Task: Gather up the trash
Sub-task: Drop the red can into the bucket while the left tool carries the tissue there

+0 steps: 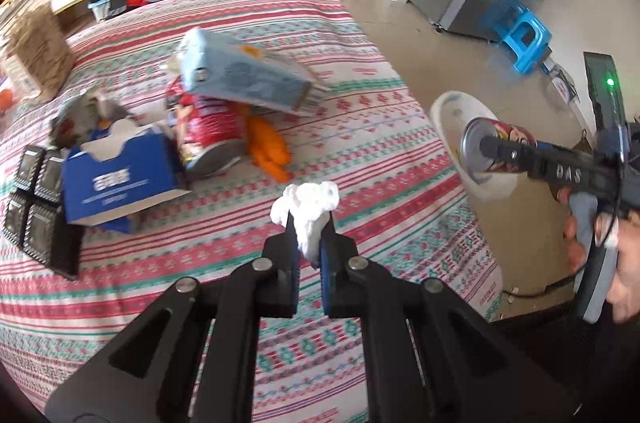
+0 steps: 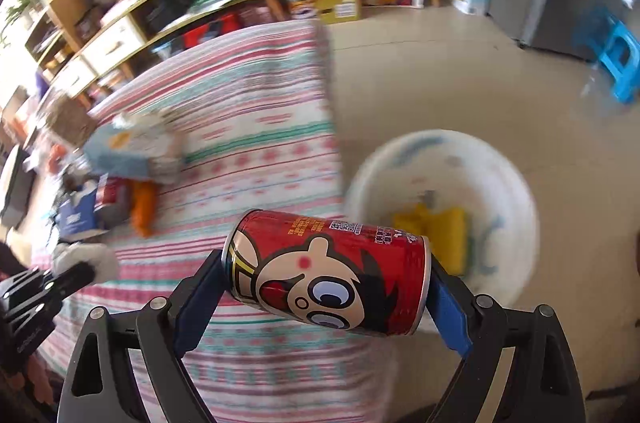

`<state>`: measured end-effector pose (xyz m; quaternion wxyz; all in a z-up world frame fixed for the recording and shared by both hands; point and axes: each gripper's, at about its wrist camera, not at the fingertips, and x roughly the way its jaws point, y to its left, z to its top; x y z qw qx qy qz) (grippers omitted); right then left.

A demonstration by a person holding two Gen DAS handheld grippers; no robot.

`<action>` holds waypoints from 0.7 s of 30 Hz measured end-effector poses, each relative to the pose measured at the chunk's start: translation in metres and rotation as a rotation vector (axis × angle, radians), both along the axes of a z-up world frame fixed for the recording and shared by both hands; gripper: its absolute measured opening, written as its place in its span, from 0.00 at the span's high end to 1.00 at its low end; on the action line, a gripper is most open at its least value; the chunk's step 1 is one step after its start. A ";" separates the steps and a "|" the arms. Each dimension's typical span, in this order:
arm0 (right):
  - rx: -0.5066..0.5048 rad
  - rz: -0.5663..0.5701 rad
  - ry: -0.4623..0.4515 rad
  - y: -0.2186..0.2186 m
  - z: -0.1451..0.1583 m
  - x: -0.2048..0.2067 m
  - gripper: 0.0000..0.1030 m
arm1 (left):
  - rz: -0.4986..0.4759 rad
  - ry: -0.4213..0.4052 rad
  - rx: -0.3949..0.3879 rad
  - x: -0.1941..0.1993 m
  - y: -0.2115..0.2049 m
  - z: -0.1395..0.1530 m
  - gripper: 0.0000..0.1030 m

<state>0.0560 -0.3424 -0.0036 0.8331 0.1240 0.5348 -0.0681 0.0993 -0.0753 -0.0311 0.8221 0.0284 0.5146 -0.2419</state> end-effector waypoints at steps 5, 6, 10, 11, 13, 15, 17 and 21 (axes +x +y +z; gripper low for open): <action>-0.014 -0.076 0.048 -0.048 -0.018 -0.006 0.10 | -0.036 0.006 0.006 -0.004 -0.023 -0.005 0.91; -0.016 -0.085 0.057 -0.053 -0.021 -0.007 0.10 | -0.042 0.007 0.007 -0.004 -0.027 -0.006 0.91; -0.009 -0.116 0.086 -0.076 -0.032 -0.011 0.10 | -0.068 0.001 0.014 -0.005 -0.047 -0.005 0.91; -0.001 -0.123 0.088 -0.083 -0.034 -0.012 0.10 | -0.071 0.000 0.005 -0.005 -0.052 -0.004 0.91; 0.013 -0.129 0.086 -0.086 -0.036 -0.014 0.10 | -0.082 0.000 -0.011 -0.006 -0.062 -0.003 0.91; 0.035 -0.132 0.089 -0.088 -0.038 -0.012 0.10 | -0.096 0.000 -0.016 -0.005 -0.075 -0.004 0.91; 0.051 -0.133 0.096 -0.094 -0.039 -0.013 0.09 | -0.110 0.002 -0.023 -0.004 -0.088 -0.004 0.91; 0.048 -0.136 0.079 -0.098 -0.032 -0.019 0.08 | -0.150 -0.002 -0.031 -0.002 -0.115 -0.004 0.91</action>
